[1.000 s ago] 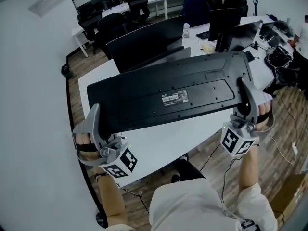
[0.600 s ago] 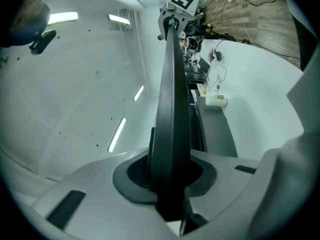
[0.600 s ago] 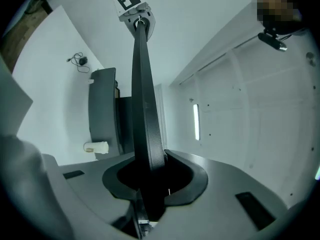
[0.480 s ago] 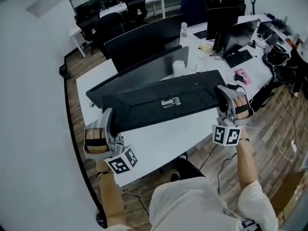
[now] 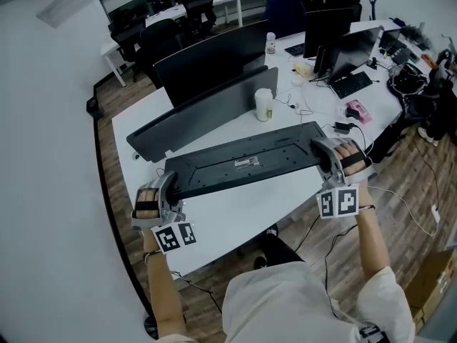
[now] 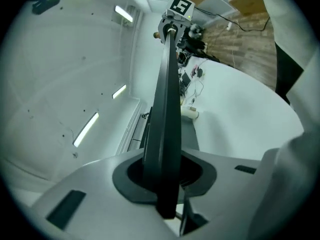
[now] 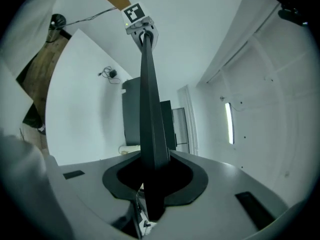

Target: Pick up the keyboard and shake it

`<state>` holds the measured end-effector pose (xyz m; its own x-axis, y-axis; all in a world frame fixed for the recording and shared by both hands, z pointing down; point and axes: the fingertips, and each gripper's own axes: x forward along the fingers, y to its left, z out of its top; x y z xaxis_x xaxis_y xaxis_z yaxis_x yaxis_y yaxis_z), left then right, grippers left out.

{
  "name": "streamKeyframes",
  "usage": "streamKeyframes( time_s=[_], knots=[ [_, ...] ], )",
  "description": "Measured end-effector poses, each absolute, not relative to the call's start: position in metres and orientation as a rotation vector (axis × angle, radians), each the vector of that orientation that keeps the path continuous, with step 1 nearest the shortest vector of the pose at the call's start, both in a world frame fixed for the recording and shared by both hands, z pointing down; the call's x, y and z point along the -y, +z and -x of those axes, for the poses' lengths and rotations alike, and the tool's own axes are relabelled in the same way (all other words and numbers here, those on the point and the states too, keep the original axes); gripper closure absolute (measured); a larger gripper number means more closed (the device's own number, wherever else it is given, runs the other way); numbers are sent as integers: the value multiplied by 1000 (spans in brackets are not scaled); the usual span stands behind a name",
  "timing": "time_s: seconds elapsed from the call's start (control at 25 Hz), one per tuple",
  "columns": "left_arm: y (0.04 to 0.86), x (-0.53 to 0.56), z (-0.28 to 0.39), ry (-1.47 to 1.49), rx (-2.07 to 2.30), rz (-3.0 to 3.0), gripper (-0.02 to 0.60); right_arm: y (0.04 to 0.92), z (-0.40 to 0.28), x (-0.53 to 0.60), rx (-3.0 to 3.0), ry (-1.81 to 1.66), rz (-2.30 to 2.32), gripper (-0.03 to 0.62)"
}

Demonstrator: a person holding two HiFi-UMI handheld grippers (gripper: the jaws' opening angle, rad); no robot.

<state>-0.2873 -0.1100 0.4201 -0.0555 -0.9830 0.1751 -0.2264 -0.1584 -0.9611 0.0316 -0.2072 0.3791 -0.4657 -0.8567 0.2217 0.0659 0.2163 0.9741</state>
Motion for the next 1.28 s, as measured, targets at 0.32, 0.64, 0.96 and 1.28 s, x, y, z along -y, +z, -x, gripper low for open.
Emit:
streamKeyframes(
  time_s=[0.32, 0.64, 0.96, 1.28],
  knots=[
    [490, 110, 277, -1048, -1519, 1696, 499, 313, -11, 153, 1281, -1625, -547, 474],
    [505, 75, 234, -1030, -1349, 1989, 499, 332, -28, 185, 1494, -1334, -240, 473],
    [512, 27, 235, -760, -945, 2672, 495, 380, -30, 159, 1986, -724, 253, 482],
    [495, 17, 261, 200, -945, 3198, 486, 393, -23, 156, 2523, 8, 468, 477]
  ],
)
